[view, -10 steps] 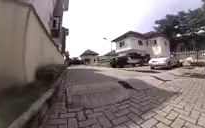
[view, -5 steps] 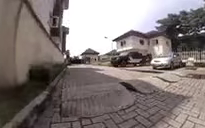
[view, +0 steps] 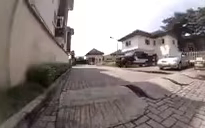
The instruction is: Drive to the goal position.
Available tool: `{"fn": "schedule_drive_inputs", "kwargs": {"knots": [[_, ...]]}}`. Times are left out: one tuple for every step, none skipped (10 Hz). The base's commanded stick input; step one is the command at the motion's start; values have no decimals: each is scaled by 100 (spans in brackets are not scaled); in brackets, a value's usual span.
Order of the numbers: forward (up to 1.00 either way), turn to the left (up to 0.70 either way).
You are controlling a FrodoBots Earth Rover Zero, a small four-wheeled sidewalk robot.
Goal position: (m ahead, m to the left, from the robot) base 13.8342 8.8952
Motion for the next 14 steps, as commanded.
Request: {"fn": "schedule_drive_inputs", "kwargs": {"knots": [[50, 0], [50, 0], [50, 0], [50, 0], [50, 0], [50, 0], [50, 0], [50, 0], [50, 0], [50, 0], [50, 0], [50, 0], [50, 0], [30, 0]]}}
